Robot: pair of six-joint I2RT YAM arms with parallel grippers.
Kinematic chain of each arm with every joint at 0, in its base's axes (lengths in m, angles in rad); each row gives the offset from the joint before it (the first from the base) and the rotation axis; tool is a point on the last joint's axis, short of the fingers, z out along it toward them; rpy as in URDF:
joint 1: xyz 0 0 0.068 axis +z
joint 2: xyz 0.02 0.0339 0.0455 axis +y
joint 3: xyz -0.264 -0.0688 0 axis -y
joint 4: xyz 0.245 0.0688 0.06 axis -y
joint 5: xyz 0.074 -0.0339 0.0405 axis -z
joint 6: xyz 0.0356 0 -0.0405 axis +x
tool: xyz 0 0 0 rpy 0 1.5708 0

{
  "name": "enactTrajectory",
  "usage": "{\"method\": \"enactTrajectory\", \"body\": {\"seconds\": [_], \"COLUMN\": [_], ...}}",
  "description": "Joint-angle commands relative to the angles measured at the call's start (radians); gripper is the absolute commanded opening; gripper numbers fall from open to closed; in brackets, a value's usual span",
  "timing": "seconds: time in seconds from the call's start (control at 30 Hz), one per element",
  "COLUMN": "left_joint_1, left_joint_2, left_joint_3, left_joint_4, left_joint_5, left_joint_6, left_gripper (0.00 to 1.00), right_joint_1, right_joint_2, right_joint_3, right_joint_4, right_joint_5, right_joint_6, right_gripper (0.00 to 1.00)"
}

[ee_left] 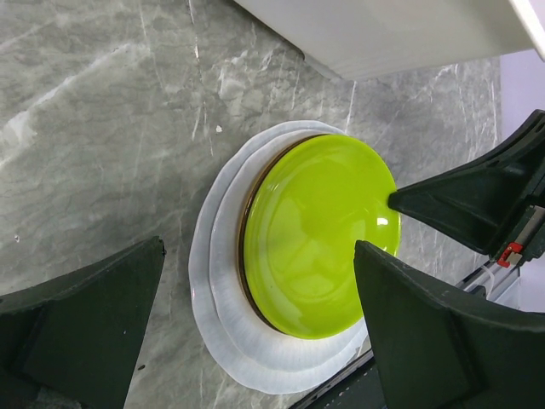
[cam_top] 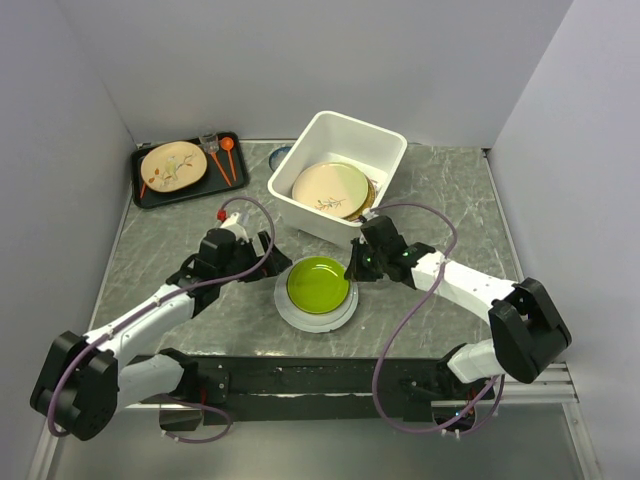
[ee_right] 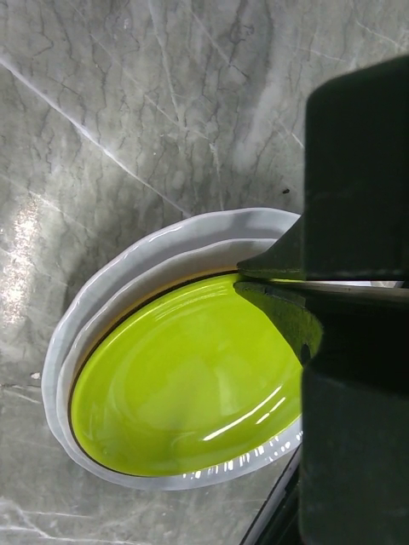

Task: Place the plates into the plastic bin on the countertop
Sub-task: Pick up the plate at the center of the board.

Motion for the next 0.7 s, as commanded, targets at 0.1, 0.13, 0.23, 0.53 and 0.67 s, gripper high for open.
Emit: {"method": "enactTrajectory", "body": {"seconds": [0.1,0.13,0.23,0.53,0.67], "left_joint_1": [-0.005,-0.005,-0.005,-0.005,-0.008], "left_joint_2": [-0.044,-0.047,-0.059,-0.016,0.025], "left_joint_3": [0.026,0.029,0.034,-0.005,-0.028], "left_joint_4": [0.008,0.005,0.011,0.175,0.282], "left_joint_5": [-0.002,0.0,0.026,0.155,0.253], "left_joint_6": [0.008,0.011,0.019,-0.004,-0.013], "left_gripper": [0.99,0.99,0.98,0.96,0.93], "right_joint_1": [0.006,0.003,0.003,0.0,-0.003], "right_joint_2": [-0.083,-0.103,-0.145,-0.287,-0.346], "right_joint_3": [0.029,0.024,0.012,-0.019,-0.045], "right_joint_4": [0.017,0.022,0.032,-0.001,-0.012], "right_joint_5": [0.023,0.026,0.035,0.075,0.082], "right_joint_6": [-0.01,-0.007,0.006,0.033,0.058], "right_gripper": [0.0,0.0,0.0,0.0,0.0]}}
